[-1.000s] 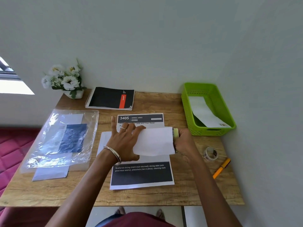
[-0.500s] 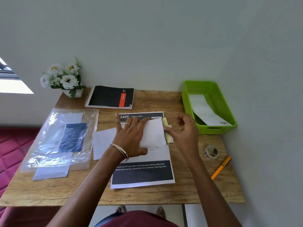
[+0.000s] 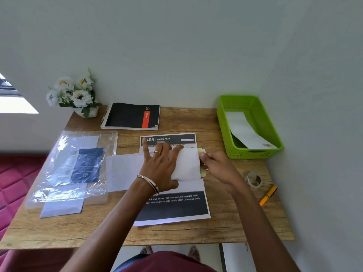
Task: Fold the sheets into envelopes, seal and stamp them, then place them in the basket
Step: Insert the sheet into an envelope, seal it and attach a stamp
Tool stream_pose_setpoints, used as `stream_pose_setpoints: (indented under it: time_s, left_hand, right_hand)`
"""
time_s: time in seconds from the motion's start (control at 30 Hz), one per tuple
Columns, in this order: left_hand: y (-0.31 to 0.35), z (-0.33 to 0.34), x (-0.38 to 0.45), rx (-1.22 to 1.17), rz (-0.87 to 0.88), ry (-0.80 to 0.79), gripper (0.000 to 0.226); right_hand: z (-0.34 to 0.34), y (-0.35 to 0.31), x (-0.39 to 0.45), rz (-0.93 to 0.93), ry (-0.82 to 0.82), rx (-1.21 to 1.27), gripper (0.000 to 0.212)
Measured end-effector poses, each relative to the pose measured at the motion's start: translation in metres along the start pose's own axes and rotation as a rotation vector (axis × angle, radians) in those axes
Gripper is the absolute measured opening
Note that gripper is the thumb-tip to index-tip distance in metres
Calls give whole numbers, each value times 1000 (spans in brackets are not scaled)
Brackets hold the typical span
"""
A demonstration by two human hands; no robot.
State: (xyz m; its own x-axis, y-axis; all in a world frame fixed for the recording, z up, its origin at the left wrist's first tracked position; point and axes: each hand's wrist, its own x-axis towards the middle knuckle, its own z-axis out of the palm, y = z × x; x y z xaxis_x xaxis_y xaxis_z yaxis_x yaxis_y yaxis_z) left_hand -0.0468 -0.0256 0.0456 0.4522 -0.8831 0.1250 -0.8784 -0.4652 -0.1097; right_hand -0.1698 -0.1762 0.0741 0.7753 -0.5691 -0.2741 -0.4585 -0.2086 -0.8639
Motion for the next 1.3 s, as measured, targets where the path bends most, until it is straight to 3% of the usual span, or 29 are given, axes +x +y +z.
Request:
stream_pose_setpoints:
  time_s: [0.2,0.37,0.57,0.73,0.9,1.1,1.3]
  left_hand:
    - [8,0,0,-47,11,41,102]
    - [11,5,-3,-70,37,56,107]
    - [13,7,-6,-89,59,52,109]
    - [12,13,-8,-97,83,36,116]
    - [0,11,-11,-122,36,-83,109]
    - [5,8,-9,-120,119,31,101]
    - [0,11,-11,-143,144,64,99]
  right_hand:
    - [0,-9,0,121,-138,460,16]
    - [-3,-9,3,294,-276,602,43]
    - [2,-5,1,325,-329,639,45]
    - [5,-2,2,330,-362,705,18]
    - [2,4,3,335,-302,775,29]
    - [7,4,4,366,-425,777,56]
    - [11,9,7,390,-399,864,56]
